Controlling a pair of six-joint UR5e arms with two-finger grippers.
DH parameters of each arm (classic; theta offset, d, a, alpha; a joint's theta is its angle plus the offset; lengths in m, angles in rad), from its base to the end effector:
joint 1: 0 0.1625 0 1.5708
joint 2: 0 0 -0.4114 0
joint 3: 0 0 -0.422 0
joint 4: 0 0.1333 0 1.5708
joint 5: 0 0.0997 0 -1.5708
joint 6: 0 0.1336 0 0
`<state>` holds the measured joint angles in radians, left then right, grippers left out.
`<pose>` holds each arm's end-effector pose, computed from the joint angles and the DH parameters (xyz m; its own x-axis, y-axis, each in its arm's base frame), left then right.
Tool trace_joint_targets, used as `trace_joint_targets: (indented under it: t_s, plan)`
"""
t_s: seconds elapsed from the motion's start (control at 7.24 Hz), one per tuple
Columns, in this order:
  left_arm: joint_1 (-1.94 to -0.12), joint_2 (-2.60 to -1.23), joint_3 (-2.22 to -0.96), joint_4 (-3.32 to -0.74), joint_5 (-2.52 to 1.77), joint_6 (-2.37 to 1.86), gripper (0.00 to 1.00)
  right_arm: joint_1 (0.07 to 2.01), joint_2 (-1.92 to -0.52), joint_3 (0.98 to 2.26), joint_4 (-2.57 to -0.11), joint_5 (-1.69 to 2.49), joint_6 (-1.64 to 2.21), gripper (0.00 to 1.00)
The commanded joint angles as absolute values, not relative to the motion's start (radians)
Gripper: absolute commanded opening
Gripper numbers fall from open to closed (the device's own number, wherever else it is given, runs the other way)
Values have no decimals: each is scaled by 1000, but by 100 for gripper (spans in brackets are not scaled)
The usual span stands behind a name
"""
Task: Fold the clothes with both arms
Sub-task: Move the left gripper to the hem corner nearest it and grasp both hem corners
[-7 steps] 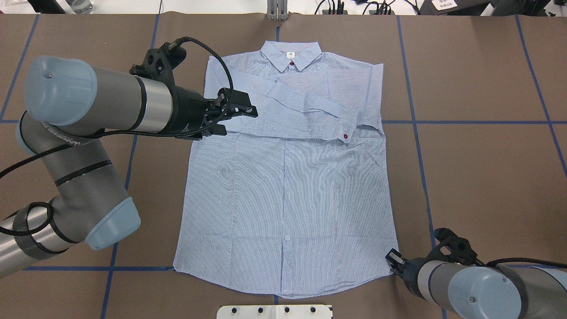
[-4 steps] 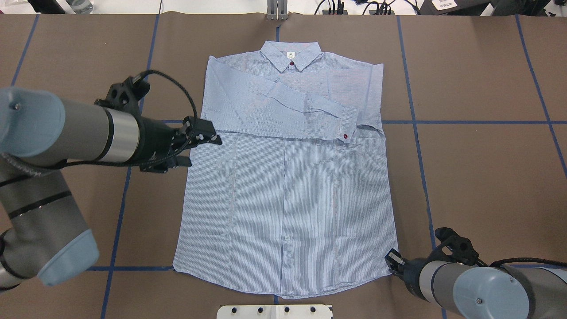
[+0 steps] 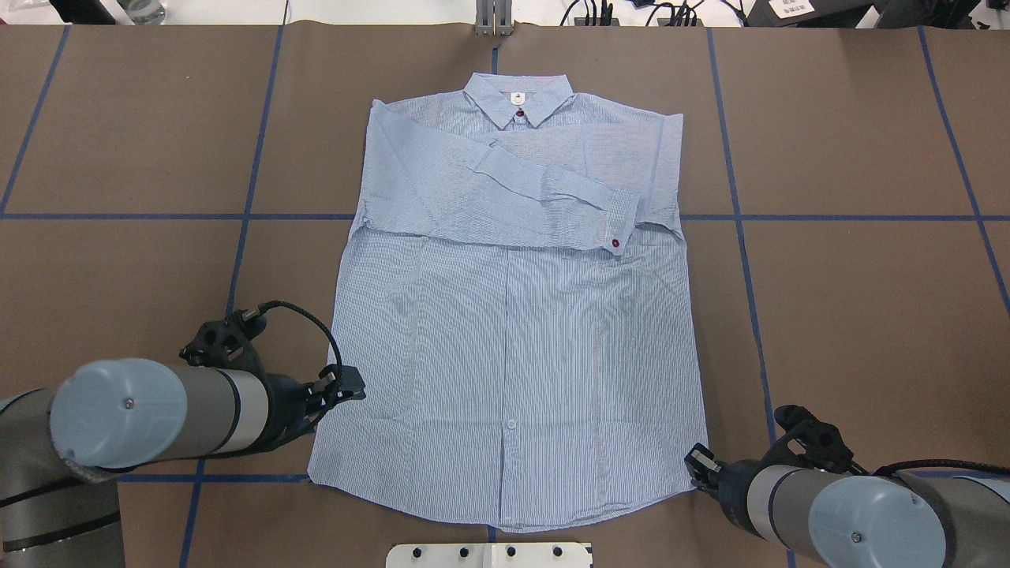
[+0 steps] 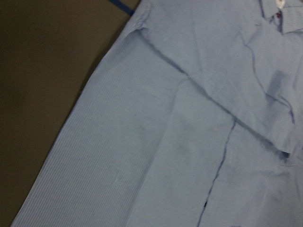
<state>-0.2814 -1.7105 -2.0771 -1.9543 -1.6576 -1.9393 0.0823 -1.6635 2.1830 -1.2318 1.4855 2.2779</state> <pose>0.5039 -0.2724 0.2990 0.3878 -0.4857 -0.7834 0.3698 0.8605 -0.3504 -0.4806 -0.1848 0.3742 0.4002 0.6825 0.6116 -0.5343 0.7160 -0.4493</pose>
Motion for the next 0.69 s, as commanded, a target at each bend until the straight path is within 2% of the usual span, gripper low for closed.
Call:
trace_joint_targets:
  t_s: [0.0, 0.55]
  plan:
    - [-222, -1662, -2074, -1928, -1603, -1959, 77, 81, -1664, 2181, -1232, 1485, 2278, 0]
    - [-177, -1647, -2060, -1928, -1603, -1982, 67, 83, -1664, 2181, -1232, 1485, 2278, 0]
